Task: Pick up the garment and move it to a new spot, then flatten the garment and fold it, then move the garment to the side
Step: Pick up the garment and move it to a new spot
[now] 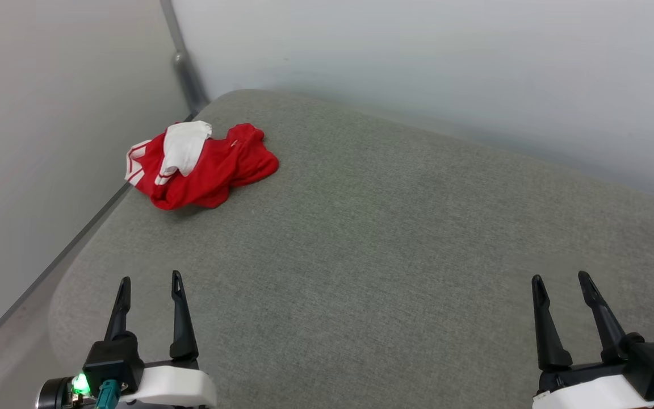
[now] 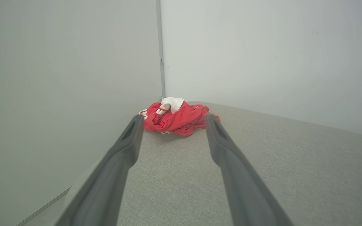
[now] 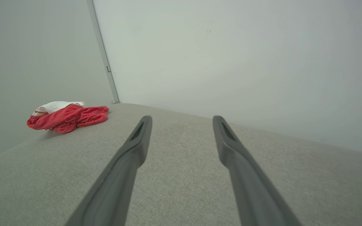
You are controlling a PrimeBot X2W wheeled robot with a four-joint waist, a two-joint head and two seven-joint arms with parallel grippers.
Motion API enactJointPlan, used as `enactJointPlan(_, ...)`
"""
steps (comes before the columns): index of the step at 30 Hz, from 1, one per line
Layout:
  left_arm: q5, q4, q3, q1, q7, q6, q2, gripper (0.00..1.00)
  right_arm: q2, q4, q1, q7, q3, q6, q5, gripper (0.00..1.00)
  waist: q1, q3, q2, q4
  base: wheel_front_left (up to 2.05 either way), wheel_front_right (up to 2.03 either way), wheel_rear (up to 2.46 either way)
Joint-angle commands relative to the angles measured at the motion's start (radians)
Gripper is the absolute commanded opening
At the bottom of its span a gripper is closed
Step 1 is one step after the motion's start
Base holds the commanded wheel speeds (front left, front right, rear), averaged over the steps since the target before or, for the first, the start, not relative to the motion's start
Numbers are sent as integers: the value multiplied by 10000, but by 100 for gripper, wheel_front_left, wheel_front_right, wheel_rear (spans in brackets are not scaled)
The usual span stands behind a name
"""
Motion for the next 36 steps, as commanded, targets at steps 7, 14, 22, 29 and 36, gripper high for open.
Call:
enactJointPlan(7,-146,-34,277,25,-24,-10,-9,100,13,-68,-21,-25,94,-3,-161,100,0,190,0,471,0,0,0)
enactJointPlan(14,-129,-133,1241,-1145,-24,-581,268,100,13,-202,-287,-25,93,-3,-439,100,0,705,0,186,0,0,0)
enactJointPlan(22,-295,123,2626,-3860,-24,-1547,1400,100,10,-566,-850,-25,-191,-3,-1269,100,0,2112,0,-458,0,0,0)
enactJointPlan(29,-470,1061,3126,-6209,-24,-2250,2679,100,-2,-1036,-1312,-25,-592,-3,-1983,100,0,3432,0,-866,0,0,0)
enactJointPlan(36,-1618,3157,2937,-8270,851,-2675,4087,100,-371,-1513,-1622,-25,-771,-3,-2166,100,0,4485,0,-1173,0,0,0)
